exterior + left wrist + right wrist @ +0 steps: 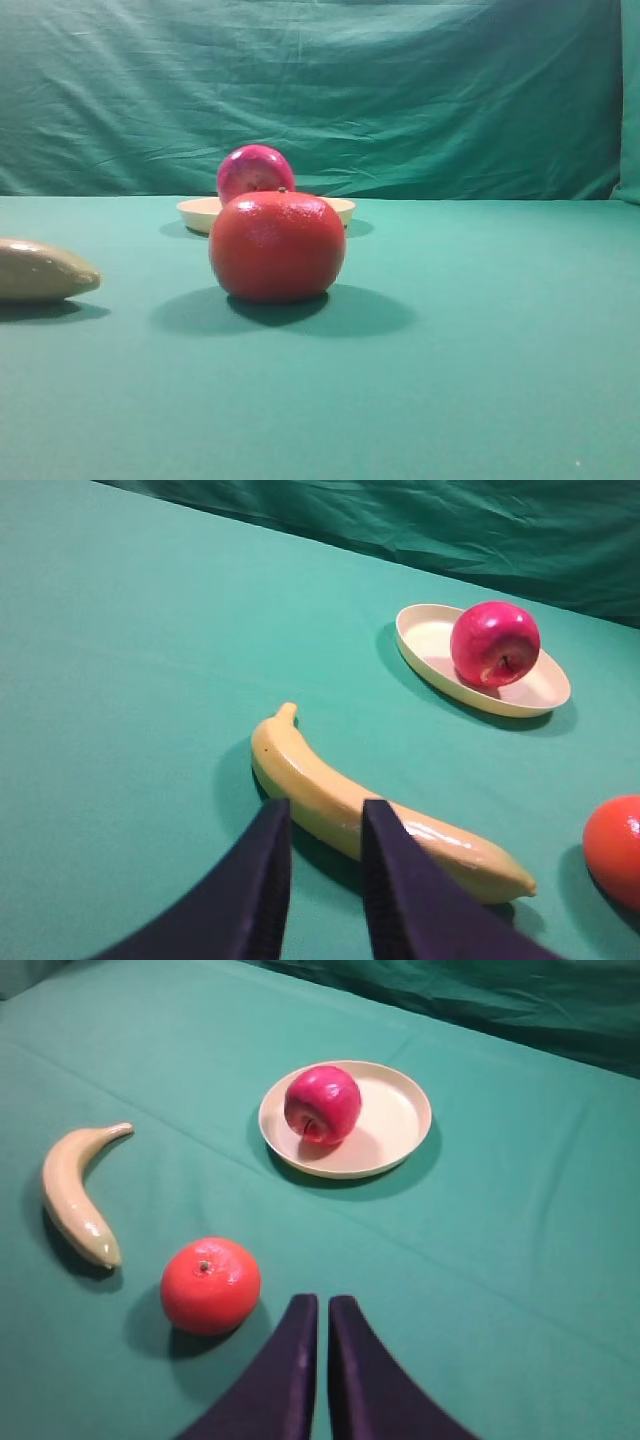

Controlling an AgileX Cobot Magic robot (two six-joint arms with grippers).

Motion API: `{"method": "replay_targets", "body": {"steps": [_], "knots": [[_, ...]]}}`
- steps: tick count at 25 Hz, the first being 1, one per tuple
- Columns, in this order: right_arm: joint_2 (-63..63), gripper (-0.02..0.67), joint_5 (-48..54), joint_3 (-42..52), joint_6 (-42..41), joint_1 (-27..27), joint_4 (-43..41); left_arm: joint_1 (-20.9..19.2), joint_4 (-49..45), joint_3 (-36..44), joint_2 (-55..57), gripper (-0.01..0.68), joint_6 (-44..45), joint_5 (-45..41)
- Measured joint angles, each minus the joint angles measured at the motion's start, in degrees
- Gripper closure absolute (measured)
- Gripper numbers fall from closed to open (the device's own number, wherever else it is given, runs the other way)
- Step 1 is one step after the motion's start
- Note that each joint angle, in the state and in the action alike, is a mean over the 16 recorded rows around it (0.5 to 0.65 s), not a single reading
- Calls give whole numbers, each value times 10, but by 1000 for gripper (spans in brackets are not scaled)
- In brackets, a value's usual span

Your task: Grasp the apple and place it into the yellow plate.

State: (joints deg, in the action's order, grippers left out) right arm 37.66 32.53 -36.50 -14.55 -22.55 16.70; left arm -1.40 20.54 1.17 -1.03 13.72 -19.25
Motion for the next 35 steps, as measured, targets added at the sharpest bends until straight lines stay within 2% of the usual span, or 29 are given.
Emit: {"method": "replay_targets", "body": {"steps": [8, 18, 26, 35], "knots": [[-79, 649, -16, 54, 40, 69, -19, 0, 0, 0, 0, 516, 0, 0], [-232, 649, -101, 204, 58, 160, -31, 0, 0, 0, 0, 516, 0, 0], [-327, 649, -160, 326, 60, 185, -42, 0, 0, 0, 0, 516, 0, 0], [-376, 649, -151, 379, 60, 193, -77, 0, 0, 0, 0, 516, 0, 0]]}}
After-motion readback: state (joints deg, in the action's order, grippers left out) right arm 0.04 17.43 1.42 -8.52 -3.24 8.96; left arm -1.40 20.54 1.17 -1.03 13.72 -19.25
